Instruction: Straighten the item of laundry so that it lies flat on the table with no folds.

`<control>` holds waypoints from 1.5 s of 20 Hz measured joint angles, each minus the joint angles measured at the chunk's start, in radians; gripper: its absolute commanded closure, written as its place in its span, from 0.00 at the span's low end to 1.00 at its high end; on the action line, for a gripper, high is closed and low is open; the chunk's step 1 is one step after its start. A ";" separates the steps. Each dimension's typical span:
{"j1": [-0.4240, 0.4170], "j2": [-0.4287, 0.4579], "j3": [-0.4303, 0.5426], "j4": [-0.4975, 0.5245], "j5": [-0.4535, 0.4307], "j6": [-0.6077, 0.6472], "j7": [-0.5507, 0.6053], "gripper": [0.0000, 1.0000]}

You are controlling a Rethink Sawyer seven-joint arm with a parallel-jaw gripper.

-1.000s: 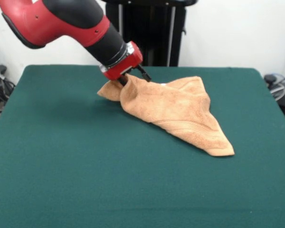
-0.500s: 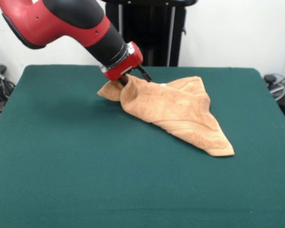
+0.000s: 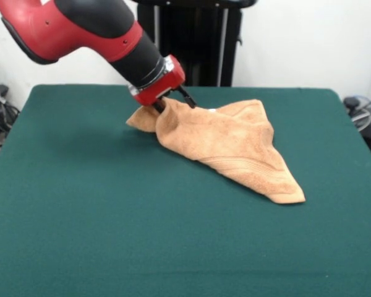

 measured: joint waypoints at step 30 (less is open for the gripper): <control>0.099 0.039 0.000 -0.114 0.000 0.086 0.000 0.00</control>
